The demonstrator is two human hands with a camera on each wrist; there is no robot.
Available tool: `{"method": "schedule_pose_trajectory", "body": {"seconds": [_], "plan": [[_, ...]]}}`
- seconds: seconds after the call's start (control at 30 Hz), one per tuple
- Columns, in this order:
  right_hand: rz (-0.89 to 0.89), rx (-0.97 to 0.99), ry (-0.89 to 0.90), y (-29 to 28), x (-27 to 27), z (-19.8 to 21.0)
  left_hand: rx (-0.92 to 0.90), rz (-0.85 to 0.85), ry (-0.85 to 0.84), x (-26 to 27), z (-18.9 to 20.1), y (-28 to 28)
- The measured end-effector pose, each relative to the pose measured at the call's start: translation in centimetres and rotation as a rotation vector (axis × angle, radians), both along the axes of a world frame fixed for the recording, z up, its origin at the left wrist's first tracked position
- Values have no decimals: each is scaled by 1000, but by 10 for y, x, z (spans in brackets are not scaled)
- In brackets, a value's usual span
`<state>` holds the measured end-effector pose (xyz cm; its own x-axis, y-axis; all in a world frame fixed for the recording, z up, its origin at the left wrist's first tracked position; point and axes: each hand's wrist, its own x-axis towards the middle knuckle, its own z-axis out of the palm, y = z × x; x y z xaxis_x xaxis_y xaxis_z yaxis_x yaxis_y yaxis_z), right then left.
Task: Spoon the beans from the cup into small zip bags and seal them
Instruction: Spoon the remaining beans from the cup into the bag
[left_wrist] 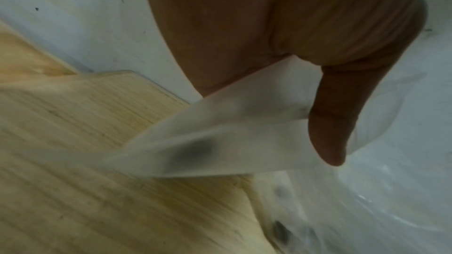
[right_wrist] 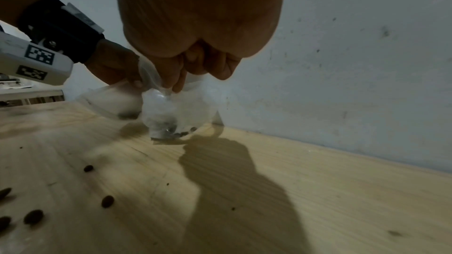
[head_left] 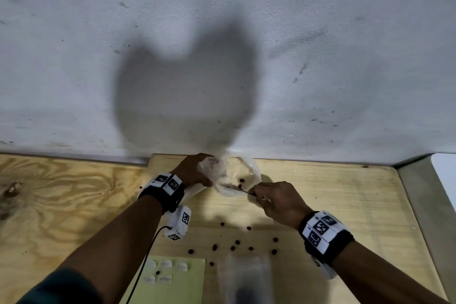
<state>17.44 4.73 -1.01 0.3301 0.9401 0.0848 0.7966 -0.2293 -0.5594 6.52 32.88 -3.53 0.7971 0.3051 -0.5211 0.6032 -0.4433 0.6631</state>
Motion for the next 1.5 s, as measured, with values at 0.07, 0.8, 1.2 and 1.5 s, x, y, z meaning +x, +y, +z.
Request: {"method": "schedule_pose_trajectory", "body": {"seconds": [0.07, 0.8, 1.2, 1.5], "plan": [[-35, 9, -38, -10, 5, 3, 2, -2, -2, -1, -1, 1], [-189, 15, 158, 1, 16, 4, 21, -51, -52, -2, -1, -4], [-255, 10, 80, 0, 25, 7, 13, -3, -24, -7, 3, -4], [-249, -25, 92, 2, 7, -2, 16, -26, -37, -6, 12, -8]]}}
